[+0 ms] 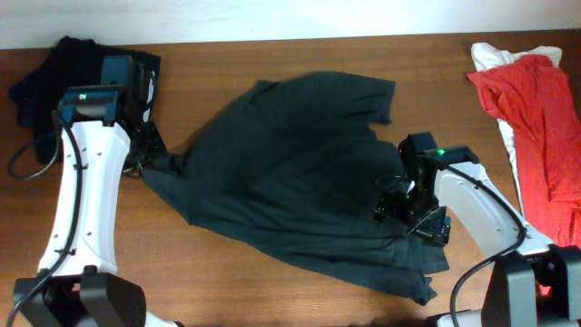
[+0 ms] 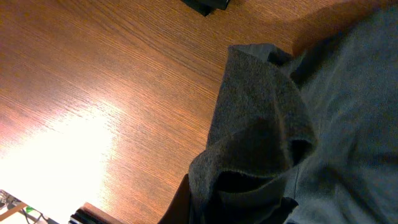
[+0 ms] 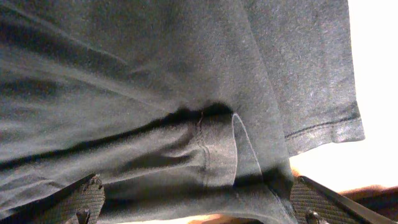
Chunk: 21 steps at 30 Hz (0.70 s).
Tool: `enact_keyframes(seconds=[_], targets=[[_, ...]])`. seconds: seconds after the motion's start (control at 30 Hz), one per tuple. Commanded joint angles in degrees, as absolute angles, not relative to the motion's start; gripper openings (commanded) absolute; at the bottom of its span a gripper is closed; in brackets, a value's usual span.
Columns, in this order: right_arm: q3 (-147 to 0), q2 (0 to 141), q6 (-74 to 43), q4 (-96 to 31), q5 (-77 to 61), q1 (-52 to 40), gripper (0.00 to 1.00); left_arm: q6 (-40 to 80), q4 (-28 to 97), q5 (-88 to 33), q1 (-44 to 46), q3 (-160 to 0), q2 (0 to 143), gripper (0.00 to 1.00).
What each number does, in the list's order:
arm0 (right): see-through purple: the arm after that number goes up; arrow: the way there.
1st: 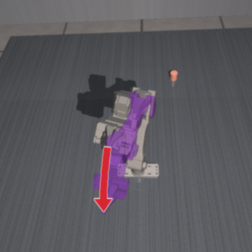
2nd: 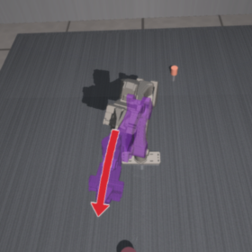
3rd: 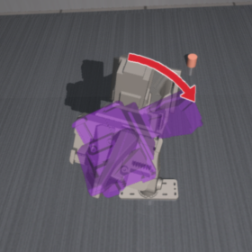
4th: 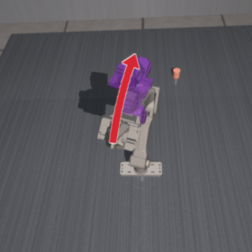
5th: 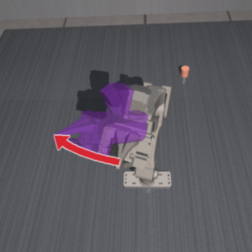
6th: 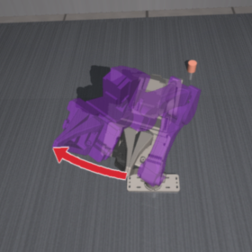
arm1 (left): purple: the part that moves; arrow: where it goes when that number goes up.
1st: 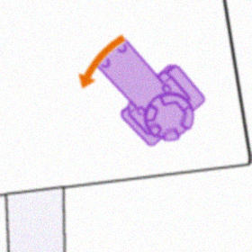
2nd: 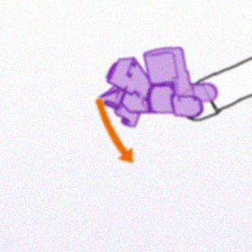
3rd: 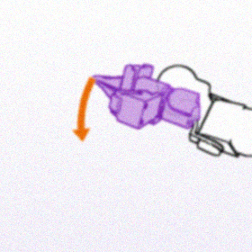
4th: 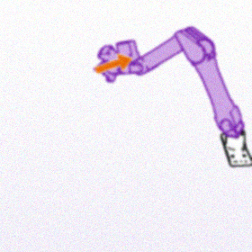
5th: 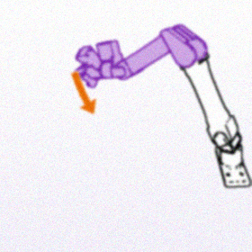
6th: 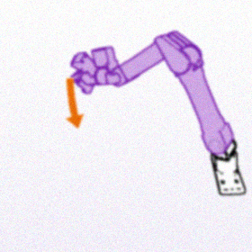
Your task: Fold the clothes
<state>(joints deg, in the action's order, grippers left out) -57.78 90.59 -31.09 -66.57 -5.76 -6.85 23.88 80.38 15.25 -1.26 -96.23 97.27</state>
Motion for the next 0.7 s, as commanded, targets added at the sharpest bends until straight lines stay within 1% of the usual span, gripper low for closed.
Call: enact_keyframes(seconds=[0.0,0.03,0.07,0.1,0.13,0.27,0.3,0.37,0.4,0.43,0.5,0.53,0.6,0.67], targets=[[-55.7,89.5,-31.7,-65.4,-4.6,-7.1,0.99,24.8,80.6,14.8,-1.6,-96.4,97.4,0.01],[-54.3,89.5,-31.7,-64.1,-4.6,-7.1,0.99,24.8,80.8,14.8,-1.6,-96.4,97.4,0.01],[-52.7,89.5,-31.7,-62.2,-4.7,-7.1,0.93,24.8,80.8,14.8,-1.6,-96.4,97.4,0.01],[-50.8,89.5,-31.7,-59.6,-4.8,-7.1,0.82,24.8,80.8,14.8,-1.6,-96.4,97.4,0.01],[-49.6,89.5,-31.7,-58.0,-5.5,-7.1,0.75,24.8,80.8,14.8,-1.6,-96.4,97.4,0.01],[-47.8,89.5,-31.7,-53.9,-6.2,-7.1,0.74,24.8,80.7,14.8,-1.6,-96.4,97.4,0.02],[-47.4,89.6,-31.7,-53.4,-5.2,-7.1,0.74,24.8,80.7,14.8,-1.6,-96.4,97.4,0.04],[-46.5,89.6,-31.7,-51.7,-4.4,-7.1,0.74,24.8,80.7,14.8,-1.6,-96.4,97.4,0.05],[-46.2,89.6,-31.8,-51.3,-4.4,-7.1,0.64,24.8,80.7,14.8,-1.6,-96.4,97.4,0.05],[-46.2,89.7,-31.8,-51.3,-4.4,-7.1,0.57,24.8,80.7,14.7,-1.5,-96.4,97.4,0.05],[-46.2,89.7,-31.8,-51.3,-4.4,-7.1,0.55,24.8,80.7,14.7,-1.5,-96.4,97.4,0.05],[-46.2,89.7,-31.8,-51.3,-4.4,-7.1,0.47,24.8,80.8,14.7,-1.5,-96.4,97.4,0.05],[-46.3,89.7,-31.8,-51.4,-4.4,-7.1,0.2,24.8,80.8,14.8,-1.6,-96.4,97.4,0.05],[-46.3,89.7,-31.8,-51.4,-4.5,-7.1,0.04,24.8,80.6,14.8,-1.5,-96.4,97.4,0.05]])
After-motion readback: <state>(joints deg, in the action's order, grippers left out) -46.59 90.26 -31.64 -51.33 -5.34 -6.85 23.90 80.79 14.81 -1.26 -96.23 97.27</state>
